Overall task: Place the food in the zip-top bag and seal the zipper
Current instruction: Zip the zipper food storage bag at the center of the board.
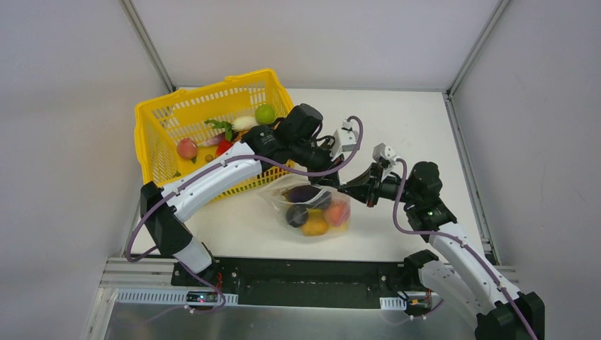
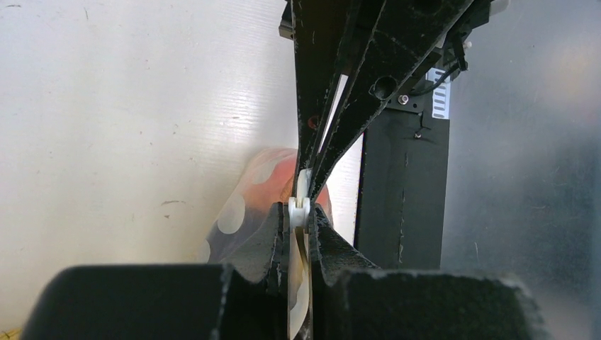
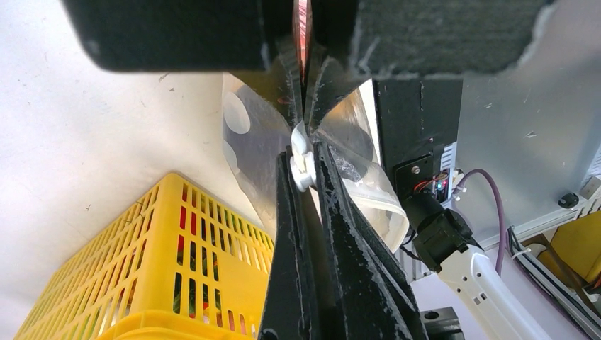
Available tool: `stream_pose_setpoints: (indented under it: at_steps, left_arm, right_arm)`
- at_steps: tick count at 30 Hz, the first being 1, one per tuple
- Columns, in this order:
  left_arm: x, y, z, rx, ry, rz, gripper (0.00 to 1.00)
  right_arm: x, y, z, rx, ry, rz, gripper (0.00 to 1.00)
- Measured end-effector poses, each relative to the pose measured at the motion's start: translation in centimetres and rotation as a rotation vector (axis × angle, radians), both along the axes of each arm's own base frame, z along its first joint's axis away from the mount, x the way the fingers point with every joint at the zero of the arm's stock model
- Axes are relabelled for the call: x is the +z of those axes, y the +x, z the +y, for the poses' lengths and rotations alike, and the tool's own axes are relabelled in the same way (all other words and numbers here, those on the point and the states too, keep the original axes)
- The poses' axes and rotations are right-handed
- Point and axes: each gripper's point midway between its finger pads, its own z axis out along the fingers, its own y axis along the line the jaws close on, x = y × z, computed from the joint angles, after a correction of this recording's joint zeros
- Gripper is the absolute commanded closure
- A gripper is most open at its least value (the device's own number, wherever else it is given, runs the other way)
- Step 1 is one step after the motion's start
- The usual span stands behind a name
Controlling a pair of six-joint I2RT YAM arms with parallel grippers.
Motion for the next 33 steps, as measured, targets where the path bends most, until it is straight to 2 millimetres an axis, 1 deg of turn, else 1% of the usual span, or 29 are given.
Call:
stream_pose_setpoints:
  at_steps: [15, 17, 20, 21, 23, 27, 32, 33]
  left_arm:
    - [-0.2, 0.2, 0.6, 0.026, 0.020, -0.013, 1.00]
    - [-0.2, 0.2, 0.6, 0.027, 0.020, -0.012, 1.00]
    - [-0.3, 0.1, 1.0, 0.034, 0.032, 0.001, 1.00]
    - [-0.3, 0.1, 1.1, 0.035, 0.038, 0.007, 1.00]
    - [0.0, 0.1, 1.3, 0.038, 0.043, 0.015, 1.00]
    - [0.8, 0.0, 1.2, 0.029, 0.037, 0.019, 1.00]
    - [0.1, -0.1, 1.1, 0.025, 0.059, 0.041, 1.00]
    - [0.0, -0.1, 1.1, 0.024, 0.064, 0.044, 1.00]
  right_arm:
    - [0.2, 0.0, 0.0, -0.016, 0.019, 0.004, 1.00]
    - [0.2, -0.1, 0.0, -0.014, 0.021, 0.005, 0.88]
    - [0.1, -0.2, -0.1, -0.008, 0.021, 0.018, 0.65]
    - [0.0, -0.3, 0.0, -0.004, 0.019, 0.027, 0.59]
    - [-0.4, -0.3, 0.0, 0.000, 0.010, 0.046, 0.58]
    - [-0.5, 0.0, 0.1, 0.003, -0.011, 0.068, 0.57]
    - [-0.4, 0.3, 0.2, 0.008, -0.023, 0.060, 0.59]
    - [-0.3, 0.3, 0.2, 0.013, -0.024, 0.059, 0.61]
